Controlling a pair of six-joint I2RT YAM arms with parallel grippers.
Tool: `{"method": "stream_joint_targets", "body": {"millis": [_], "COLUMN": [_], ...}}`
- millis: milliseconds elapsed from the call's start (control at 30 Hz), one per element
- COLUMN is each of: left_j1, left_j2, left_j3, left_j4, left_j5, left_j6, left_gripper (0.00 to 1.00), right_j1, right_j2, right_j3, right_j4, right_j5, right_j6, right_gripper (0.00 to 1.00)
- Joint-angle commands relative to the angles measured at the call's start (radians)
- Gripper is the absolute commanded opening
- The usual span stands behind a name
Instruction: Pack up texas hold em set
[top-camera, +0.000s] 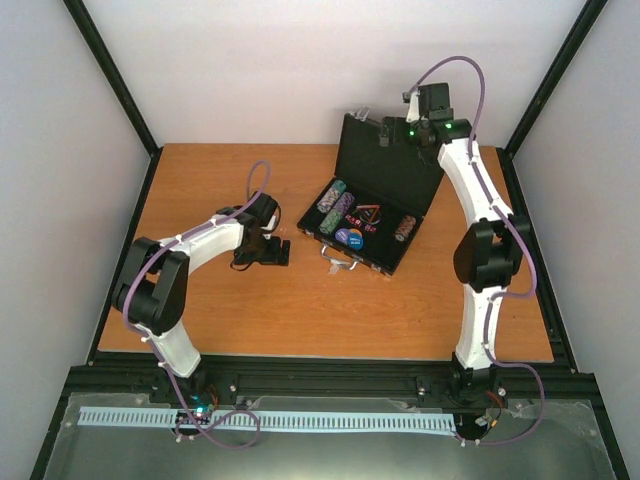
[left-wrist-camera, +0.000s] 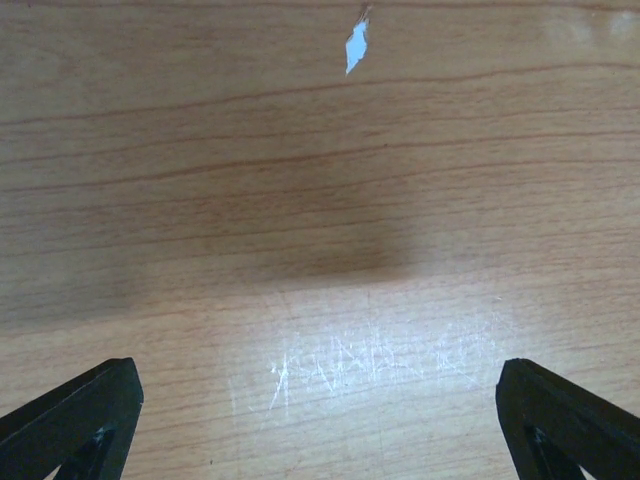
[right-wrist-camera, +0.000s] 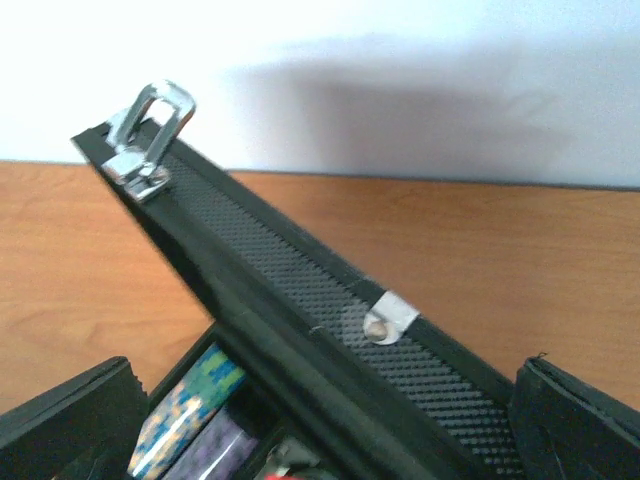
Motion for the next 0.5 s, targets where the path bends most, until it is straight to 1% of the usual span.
{"method": "stream_joint_targets", "body": {"millis": [0, 133, 333, 400, 467], "left_j1": [0.008, 0.012, 0.014, 0.014, 0.014], "left_j2": [0.006, 0.007, -0.019, -0.039, -0.061], "left_j3": [0.033, 0.039, 0.041, 0.036, 0.034], "left_j4": [0.007, 0.006, -0.012, -0.023, -0.039], "left_j5": [0.006, 0.009, 0.008, 0.009, 0.012], "left_j6": [0.036, 0.044, 0.045, 0.040, 0.039], "left_gripper": [1.00, 1.00, 1.00, 1.00, 1.00], "right_j1": [0.114, 0.218, 0.399, 0.428, 0.432], "right_j2": [-0.107, -0.185, -0.309, -0.334, -0.352], "right_j3": [-0.111, -0.195, -0.418, -0.438, -0.416], "right_j4": [-0.167, -0.217, -0.212, -0.228, -0.249], "right_j5": [-0.101, -0.138, -0.187, -0.171, -0.140], "right_j6": [0.018, 0.044, 0.135, 0.143, 0.141], "right_gripper": [1.00, 1.00, 1.00, 1.00, 1.00]}}
